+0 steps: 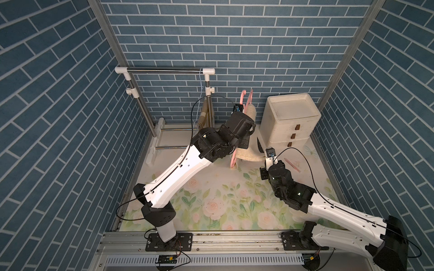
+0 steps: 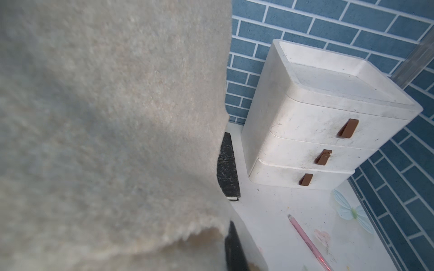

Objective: Hang the scarf on the hanger
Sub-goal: Adjust the scarf at the hanger.

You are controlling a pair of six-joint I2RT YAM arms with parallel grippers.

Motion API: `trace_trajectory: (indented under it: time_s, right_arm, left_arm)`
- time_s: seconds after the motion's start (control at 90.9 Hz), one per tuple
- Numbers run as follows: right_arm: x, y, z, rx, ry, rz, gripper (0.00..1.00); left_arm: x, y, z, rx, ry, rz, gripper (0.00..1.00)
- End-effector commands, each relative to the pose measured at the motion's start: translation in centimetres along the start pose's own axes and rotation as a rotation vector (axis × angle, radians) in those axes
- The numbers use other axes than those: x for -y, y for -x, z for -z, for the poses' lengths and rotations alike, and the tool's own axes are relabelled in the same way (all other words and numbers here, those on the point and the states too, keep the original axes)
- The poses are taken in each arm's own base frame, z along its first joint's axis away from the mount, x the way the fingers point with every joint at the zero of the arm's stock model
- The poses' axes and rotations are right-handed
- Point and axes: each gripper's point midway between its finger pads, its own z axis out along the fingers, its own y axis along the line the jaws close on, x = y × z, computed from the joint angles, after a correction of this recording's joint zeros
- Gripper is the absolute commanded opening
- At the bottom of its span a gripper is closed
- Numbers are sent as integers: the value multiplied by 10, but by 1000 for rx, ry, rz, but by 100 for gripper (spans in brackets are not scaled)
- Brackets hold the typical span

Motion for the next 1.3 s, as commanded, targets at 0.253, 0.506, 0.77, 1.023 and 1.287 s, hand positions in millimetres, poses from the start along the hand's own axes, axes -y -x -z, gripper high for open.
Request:
trace_trajectory:
  time_s: [0.253,0.506,0.77,1.023,1.287]
  right_arm:
    - [-72,-40,24,-100,441,61,70]
    - [-55,12,41,-4,548,20,94]
    - [-74,84,59,109,882,-47,90]
    - [-119,79,81,224,1058,104,86]
    - [-127,69,61,265,881,130,89]
  left_arm:
    - [-10,17,14,59,5,29,0]
    - [-14,9,21,25,-15,-11,0]
    - [-25,-3,33,6,-48,-4,0]
    - [-32,-3,33,9,-29,34,0]
    - [-37,-1,30,13,-13,48,0]
